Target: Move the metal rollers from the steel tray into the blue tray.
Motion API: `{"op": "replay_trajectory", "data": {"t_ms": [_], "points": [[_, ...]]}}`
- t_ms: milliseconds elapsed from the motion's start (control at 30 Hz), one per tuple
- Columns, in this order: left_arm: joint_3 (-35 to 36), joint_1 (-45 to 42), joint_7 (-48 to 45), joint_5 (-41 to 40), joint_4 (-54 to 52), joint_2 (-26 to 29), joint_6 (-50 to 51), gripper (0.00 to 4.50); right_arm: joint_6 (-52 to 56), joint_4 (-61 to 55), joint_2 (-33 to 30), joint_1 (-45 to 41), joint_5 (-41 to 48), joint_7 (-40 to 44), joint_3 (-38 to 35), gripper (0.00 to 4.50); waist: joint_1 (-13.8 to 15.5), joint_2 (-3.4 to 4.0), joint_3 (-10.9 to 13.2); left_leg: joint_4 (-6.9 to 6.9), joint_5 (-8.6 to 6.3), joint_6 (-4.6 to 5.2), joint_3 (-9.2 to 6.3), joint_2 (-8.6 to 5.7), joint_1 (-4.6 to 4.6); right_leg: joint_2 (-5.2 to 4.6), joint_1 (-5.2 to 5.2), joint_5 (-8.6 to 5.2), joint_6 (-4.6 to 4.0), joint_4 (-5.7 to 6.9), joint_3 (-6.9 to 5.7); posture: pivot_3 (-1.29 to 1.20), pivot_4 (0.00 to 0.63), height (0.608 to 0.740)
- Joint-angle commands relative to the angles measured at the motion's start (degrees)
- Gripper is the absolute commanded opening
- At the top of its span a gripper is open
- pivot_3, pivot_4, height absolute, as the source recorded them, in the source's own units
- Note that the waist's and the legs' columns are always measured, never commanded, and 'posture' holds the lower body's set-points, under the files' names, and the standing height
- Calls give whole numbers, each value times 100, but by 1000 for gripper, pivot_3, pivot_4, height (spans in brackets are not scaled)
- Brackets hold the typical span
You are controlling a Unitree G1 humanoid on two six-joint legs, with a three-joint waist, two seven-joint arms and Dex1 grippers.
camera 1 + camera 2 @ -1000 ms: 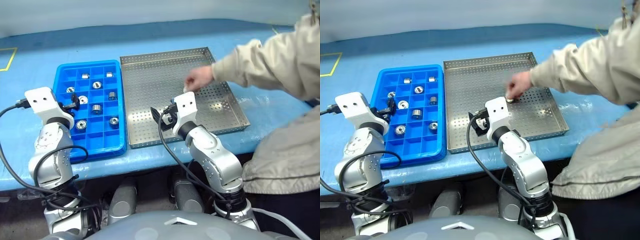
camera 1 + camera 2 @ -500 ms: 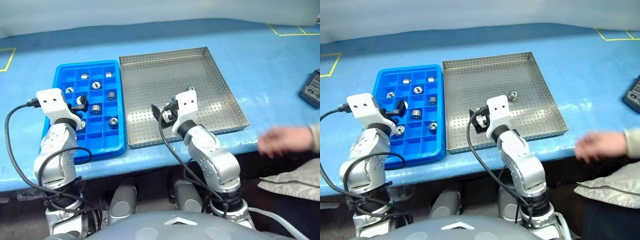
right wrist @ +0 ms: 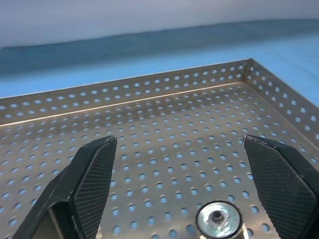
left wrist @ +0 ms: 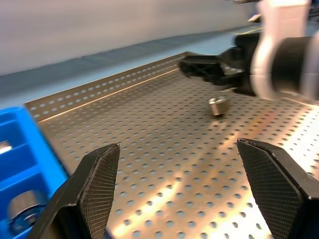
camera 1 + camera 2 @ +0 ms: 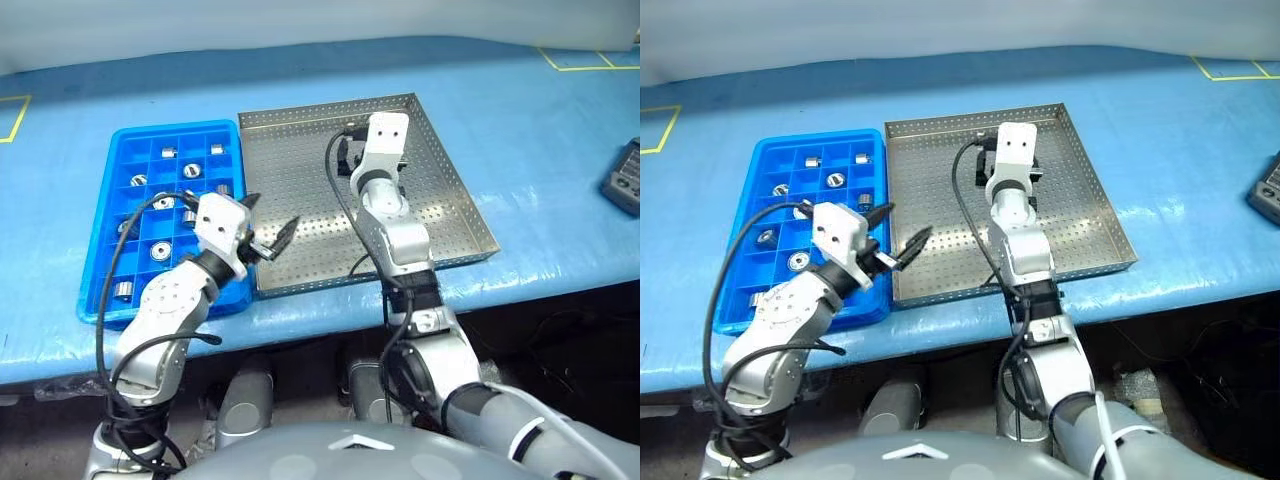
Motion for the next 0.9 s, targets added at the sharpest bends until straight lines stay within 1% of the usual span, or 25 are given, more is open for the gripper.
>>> {"op": "replay_trajectory", "data": {"t_ms": [33,133,233,333,467,633,767,867,900], "points": [[-257,68,-406,-235,-316,178,-56,4098,-394,630,16,-461,59,-282,-293,4286,-20,3,2,0,-1,1,0,0,0,0,0,0,0,0,0,86,150,740],[-489,183,-654,-409,-454,318,28,4098,-487,1249,-65,-712,245,-465,-641,4286,-27,5,3,0,-3,5,4,0,0,0,-3,-1,-1,1,3,92,150,740],[-533,220,-640,-440,-504,350,62,4098,-586,1531,-138,-799,233,-460,-681,4286,-12,6,4,0,-3,7,4,0,0,0,-2,-2,-1,1,3,87,150,740],[-548,222,-600,-443,-523,383,83,4098,-639,1648,-132,-846,229,-502,-678,4286,-19,9,5,2,-3,8,4,0,0,1,-2,-10,6,2,3,82,150,740],[-580,162,-593,-442,-509,450,150,4098,-573,1755,-74,-854,377,-662,-857,4286,-24,12,6,3,-2,9,5,1,1,2,-2,-13,8,3,5,74,150,740],[-616,86,-609,-467,-457,483,194,4098,-191,1883,-4,-741,379,-581,-774,4286,-28,14,6,3,-2,9,5,0,0,2,-2,-12,9,3,6,70,150,740],[-637,105,-620,-482,-460,498,203,4098,-279,2040,0,-738,359,-639,-804,4286,-28,16,7,3,-2,9,5,0,1,2,-2,-11,7,3,6,71,150,740],[-626,114,-545,-451,-440,500,247,4140,-374,2190,-35,-774,332,-656,-801,3730,-28,16,7,3,-2,9,5,0,0,2,-2,-12,8,3,6,79,150,740],[-622,119,-535,-452,-440,497,251,4140,-386,2209,-40,-781,331,-646,-796,3404,-29,16,7,3,-2,9,5,0,0,2,-2,-12,8,3,6,79,150,740]]}}
